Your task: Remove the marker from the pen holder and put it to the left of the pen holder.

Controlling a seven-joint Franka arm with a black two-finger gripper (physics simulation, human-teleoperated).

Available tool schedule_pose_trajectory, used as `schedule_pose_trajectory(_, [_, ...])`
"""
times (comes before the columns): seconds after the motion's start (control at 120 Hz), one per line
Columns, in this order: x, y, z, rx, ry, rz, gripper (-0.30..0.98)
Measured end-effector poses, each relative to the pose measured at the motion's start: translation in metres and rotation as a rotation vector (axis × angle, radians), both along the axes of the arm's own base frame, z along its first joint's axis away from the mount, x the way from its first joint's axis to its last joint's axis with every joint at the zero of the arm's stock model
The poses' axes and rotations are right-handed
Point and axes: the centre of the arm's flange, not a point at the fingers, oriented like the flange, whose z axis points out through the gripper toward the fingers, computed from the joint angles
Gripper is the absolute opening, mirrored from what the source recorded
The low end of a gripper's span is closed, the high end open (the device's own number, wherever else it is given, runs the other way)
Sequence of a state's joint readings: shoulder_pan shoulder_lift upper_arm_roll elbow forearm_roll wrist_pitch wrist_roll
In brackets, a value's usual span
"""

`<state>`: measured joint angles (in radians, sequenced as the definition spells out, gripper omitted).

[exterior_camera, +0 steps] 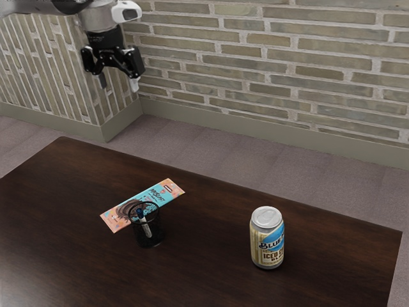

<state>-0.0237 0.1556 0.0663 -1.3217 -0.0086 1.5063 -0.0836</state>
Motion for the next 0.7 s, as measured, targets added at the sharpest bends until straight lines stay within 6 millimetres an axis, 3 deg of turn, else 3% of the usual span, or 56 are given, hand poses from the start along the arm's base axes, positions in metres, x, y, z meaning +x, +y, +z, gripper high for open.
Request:
schedule_pose_trajectory(0.158, [0.001, -0.005, -0.005, 0.0, 0.017, -0.002, 0.69])
schedule_pose_trajectory(0.2, [0.002, -0.005, -0.014, 0.004, 0.034, -0.001, 0.69])
schedule_pose_trajectory(0.267, [0.003, -0.005, -0.04, 0.015, 0.07, -0.002, 0.69])
schedule_pose_trajectory(0.383, [0.003, -0.004, -0.111, 0.026, 0.141, -0.001, 0.69])
schedule_pose_trajectory(0.567, [0.027, -0.001, -0.176, 0.045, 0.131, -0.002, 0.69])
schedule_pose_trajectory(0.7, [0.028, -0.003, -0.229, 0.048, 0.14, -0.007, 0.69])
